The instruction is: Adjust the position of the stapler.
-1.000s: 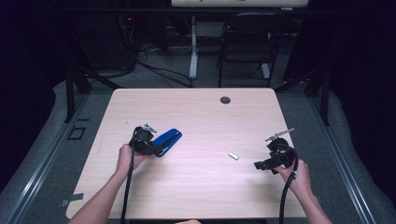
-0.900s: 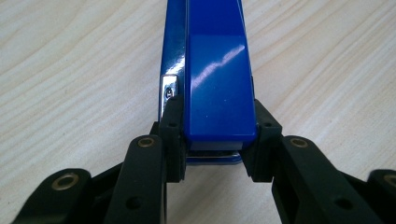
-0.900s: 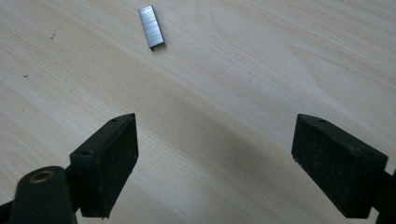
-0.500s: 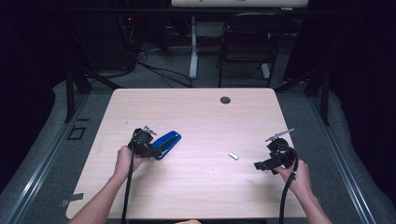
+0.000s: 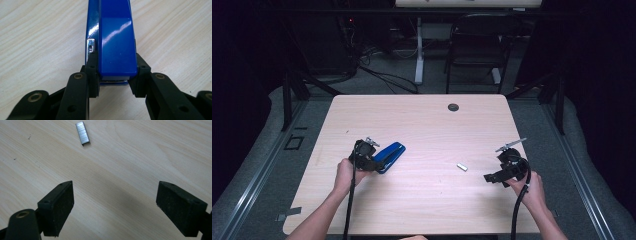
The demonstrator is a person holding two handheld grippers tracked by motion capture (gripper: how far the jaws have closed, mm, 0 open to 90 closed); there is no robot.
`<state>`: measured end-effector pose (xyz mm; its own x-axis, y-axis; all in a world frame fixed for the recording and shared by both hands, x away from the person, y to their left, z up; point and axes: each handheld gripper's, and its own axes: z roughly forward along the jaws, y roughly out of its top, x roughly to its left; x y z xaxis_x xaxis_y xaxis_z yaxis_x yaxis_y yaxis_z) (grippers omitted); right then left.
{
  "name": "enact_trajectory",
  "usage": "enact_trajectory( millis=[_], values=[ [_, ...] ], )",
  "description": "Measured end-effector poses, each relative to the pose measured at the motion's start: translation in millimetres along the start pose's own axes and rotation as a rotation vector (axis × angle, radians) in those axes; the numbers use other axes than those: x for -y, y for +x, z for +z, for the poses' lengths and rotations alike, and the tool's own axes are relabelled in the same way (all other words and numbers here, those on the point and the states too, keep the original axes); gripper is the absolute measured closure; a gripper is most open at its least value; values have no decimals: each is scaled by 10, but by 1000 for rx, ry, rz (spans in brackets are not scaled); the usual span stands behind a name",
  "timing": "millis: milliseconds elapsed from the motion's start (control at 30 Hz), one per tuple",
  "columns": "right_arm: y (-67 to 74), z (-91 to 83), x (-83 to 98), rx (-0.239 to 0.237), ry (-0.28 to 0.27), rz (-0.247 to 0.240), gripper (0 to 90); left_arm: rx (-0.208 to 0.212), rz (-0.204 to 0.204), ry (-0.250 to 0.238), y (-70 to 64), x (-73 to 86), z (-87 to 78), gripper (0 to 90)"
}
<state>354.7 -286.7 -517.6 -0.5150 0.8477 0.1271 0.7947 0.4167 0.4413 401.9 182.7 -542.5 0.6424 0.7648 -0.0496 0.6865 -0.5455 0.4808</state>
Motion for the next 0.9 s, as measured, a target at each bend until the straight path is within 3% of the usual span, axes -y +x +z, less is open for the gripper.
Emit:
enact_trajectory(
  millis=[300,433,900],
  values=[
    [9,2,0,-1,0,-3,142,1,-15,14,-80,22,-17,656],
    [13,9,-1,0,-1,1,142,19,-40,16,-96,32,-24,657],
    [15,15,-5,-6,15,-4,142,48,-9,33,-298,63,-42,656]
  ],
)
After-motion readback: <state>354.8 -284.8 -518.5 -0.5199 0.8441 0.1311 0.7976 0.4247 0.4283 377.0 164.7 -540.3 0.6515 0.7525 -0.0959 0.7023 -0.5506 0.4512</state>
